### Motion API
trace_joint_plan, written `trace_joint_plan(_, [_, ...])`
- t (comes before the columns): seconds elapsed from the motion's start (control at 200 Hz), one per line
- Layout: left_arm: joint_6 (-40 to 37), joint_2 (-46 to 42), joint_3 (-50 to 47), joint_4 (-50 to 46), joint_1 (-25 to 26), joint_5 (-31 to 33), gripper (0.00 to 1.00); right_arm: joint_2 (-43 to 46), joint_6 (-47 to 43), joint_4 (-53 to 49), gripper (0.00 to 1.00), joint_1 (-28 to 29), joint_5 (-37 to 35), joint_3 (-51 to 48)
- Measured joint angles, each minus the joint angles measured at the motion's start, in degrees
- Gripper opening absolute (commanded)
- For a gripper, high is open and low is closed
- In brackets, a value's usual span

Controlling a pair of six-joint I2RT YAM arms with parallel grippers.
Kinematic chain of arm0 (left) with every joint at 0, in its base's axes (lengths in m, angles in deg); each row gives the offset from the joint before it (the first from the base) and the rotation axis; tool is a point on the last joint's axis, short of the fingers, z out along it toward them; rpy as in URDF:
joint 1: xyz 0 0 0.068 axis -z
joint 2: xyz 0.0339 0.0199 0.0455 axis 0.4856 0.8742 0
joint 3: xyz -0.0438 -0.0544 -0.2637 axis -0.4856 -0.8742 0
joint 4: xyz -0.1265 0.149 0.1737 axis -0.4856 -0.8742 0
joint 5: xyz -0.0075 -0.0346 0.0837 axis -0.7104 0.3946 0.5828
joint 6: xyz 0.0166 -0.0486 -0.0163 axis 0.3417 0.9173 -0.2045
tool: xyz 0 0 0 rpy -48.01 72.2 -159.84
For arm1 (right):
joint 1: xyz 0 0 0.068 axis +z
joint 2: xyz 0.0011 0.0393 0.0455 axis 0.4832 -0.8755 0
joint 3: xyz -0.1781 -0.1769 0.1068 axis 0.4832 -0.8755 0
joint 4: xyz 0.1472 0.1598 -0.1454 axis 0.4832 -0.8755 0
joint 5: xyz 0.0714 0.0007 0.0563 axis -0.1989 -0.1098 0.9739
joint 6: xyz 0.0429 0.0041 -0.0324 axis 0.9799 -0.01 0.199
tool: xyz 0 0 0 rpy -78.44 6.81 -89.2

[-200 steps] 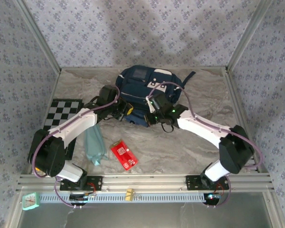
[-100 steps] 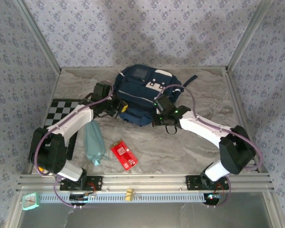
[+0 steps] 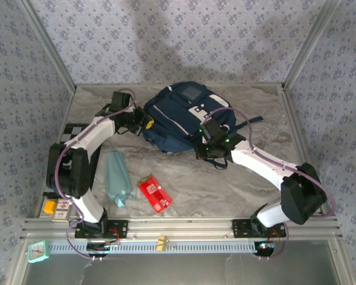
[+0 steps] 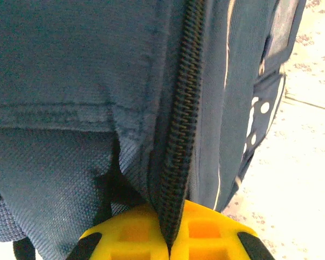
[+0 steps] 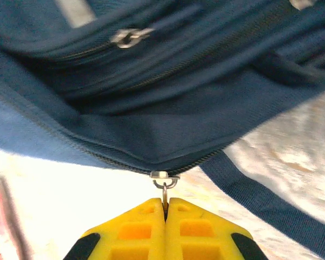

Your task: Pack books, pencil case, and school supplies into a backpack

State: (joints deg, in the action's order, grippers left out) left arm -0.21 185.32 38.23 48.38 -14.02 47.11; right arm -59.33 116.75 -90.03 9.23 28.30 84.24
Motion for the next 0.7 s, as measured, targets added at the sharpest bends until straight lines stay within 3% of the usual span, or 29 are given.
trace_joint_plan(0.08, [-2.69, 2.36, 2.97, 0.35, -0.66, -0.42, 0.38, -2.54, 0.37, 0.17, 0.00, 1.40, 0.48, 2.80])
trace_joint_plan(0.205, [-4.98, 0.79, 1.20, 1.86, -0.50, -0.09, 0.56, -4.26, 0.94, 1.01, 0.00, 2.05, 0.44, 3.45])
trace_joint_plan(0.355, [-3.37, -7.58, -8.44, 3.63, 2.51, 2.08, 0.69, -4.35, 2.38, 2.36, 0.00, 2.34, 0.33, 2.51])
trace_joint_plan(0.5, [1.79, -16.00, -16.68, 5.68, 8.87, 5.84, 0.82, -4.37, 3.45, 3.52, 0.00, 2.91, 0.31, 0.59])
trace_joint_plan(0.7, [11.58, -14.62, -21.49, 10.95, 16.57, 9.60, 0.86, -4.39, 4.31, 5.14, 0.00, 3.39, 0.31, -0.52])
